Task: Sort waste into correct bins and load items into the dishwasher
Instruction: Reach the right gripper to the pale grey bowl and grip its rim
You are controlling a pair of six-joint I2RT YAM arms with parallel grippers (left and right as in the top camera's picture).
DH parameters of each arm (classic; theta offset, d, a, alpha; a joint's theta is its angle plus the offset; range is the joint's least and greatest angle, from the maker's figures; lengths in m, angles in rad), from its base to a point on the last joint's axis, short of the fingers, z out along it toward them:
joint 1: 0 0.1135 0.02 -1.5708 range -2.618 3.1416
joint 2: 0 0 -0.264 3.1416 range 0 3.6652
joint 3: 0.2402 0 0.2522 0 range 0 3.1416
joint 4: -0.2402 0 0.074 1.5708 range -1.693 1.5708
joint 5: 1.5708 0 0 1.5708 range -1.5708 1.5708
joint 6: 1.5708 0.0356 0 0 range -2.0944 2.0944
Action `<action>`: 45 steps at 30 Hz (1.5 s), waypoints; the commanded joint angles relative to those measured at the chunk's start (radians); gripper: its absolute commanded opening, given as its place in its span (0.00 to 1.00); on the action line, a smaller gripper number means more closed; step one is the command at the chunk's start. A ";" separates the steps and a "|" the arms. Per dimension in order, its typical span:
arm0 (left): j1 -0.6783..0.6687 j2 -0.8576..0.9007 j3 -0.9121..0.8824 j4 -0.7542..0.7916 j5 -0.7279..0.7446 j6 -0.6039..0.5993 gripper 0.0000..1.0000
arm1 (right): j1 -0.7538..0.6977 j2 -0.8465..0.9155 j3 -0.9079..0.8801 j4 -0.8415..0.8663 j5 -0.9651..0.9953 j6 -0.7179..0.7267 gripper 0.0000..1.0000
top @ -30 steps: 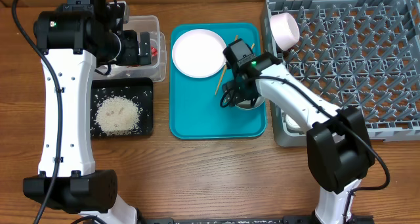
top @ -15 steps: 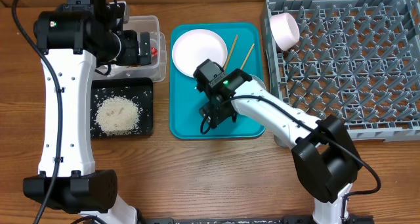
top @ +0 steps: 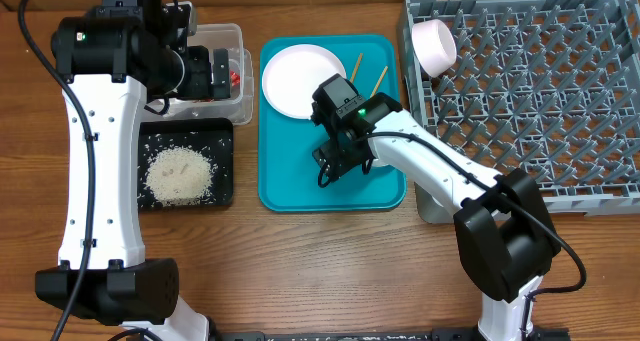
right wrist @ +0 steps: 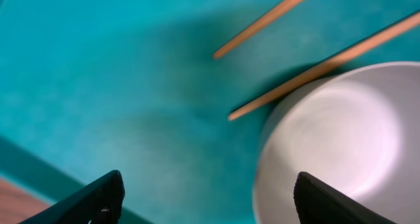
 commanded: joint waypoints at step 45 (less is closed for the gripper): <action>0.003 -0.020 0.019 0.004 -0.006 -0.010 1.00 | -0.191 -0.016 0.253 -0.268 0.060 0.222 0.79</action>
